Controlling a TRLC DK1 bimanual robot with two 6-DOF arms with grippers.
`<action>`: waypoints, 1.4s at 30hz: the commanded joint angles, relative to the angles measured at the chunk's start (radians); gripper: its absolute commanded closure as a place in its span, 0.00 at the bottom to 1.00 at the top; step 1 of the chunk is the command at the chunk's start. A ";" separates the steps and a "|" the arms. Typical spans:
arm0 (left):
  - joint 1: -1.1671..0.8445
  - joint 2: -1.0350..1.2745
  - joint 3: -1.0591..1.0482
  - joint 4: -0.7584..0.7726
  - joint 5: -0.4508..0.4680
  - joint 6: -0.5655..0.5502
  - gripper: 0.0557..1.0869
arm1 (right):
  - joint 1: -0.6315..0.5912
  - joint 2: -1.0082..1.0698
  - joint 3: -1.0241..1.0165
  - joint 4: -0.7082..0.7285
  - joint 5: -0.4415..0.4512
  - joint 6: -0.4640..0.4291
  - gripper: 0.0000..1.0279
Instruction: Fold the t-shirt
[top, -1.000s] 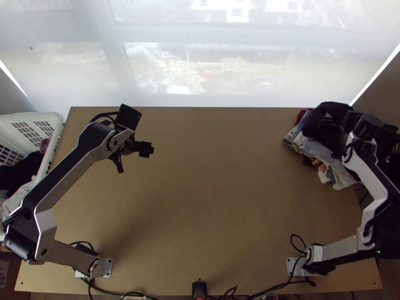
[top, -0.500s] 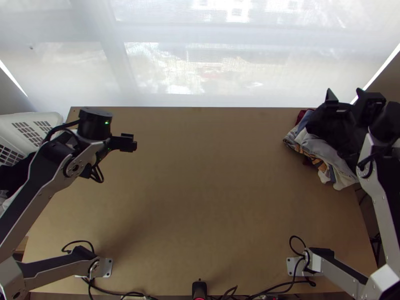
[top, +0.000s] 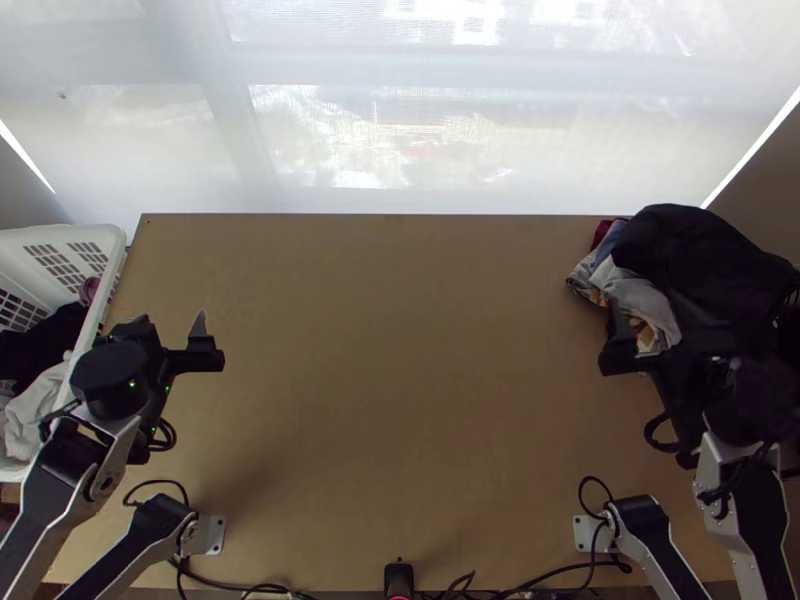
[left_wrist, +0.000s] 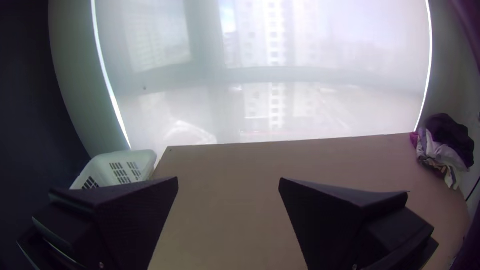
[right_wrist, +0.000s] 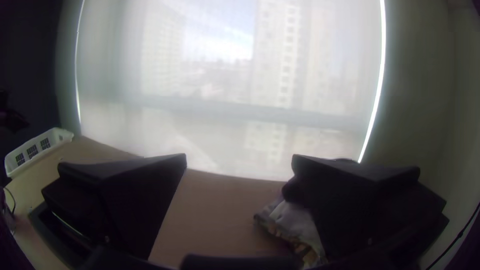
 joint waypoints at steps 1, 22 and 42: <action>0.146 -0.193 -0.350 0.183 -0.001 0.008 0.05 | 0.033 -0.228 -0.251 -0.089 0.034 -0.034 0.05; 0.025 -0.672 -0.670 0.284 0.022 -0.072 0.05 | 0.033 -0.573 -0.652 0.095 -0.086 -0.049 0.05; 0.158 -0.672 -0.749 0.135 0.022 -0.429 0.05 | 0.178 -0.571 -0.655 0.018 -0.086 -0.043 0.05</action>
